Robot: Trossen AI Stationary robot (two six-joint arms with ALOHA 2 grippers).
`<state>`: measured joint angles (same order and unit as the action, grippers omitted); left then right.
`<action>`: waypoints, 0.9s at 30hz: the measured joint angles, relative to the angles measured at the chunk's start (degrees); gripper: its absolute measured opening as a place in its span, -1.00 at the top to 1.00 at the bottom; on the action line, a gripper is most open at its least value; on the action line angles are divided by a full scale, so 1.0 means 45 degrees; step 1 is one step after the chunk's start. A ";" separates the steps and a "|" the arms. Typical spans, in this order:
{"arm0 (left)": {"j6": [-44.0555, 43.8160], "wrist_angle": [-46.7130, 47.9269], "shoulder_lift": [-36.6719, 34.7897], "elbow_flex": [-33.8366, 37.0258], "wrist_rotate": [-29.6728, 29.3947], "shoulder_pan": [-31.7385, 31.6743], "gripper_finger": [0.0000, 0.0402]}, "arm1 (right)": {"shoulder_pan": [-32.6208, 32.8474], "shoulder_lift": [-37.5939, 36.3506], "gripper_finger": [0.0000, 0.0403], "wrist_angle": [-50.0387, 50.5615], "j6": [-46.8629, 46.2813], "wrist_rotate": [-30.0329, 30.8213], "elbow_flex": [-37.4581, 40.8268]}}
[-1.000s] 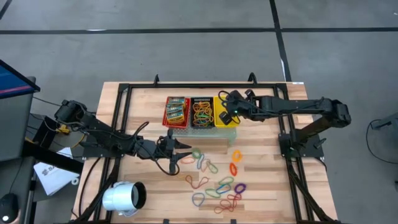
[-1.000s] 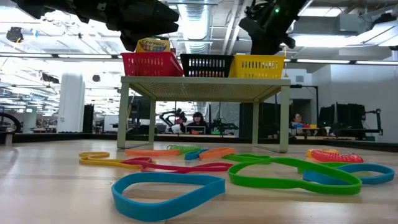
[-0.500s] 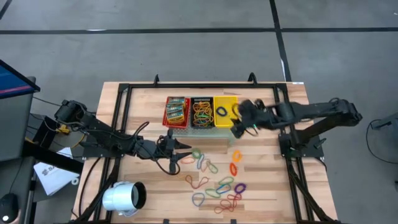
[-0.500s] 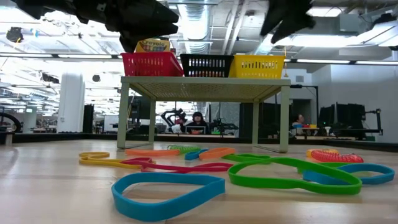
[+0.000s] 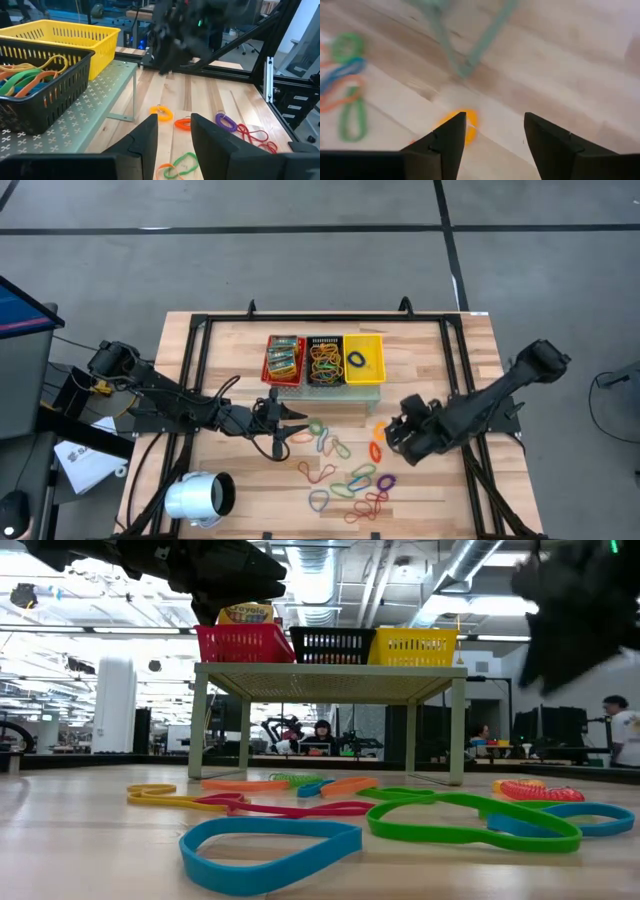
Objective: Pick & Place Office Desk Supplies
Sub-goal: Put the yellow spring keychain into the yellow bin on the shelf
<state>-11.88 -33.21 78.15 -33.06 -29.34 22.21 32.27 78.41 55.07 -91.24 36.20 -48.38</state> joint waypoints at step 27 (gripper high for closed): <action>-0.0004 0.0044 0.0000 0.0010 0.0039 0.0001 0.46 | -0.1611 0.3255 0.58 -0.5844 0.2656 -0.2169 0.1910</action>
<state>-11.90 -33.01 78.15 -33.01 -29.17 22.21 25.02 93.05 28.77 -79.29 26.44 -39.79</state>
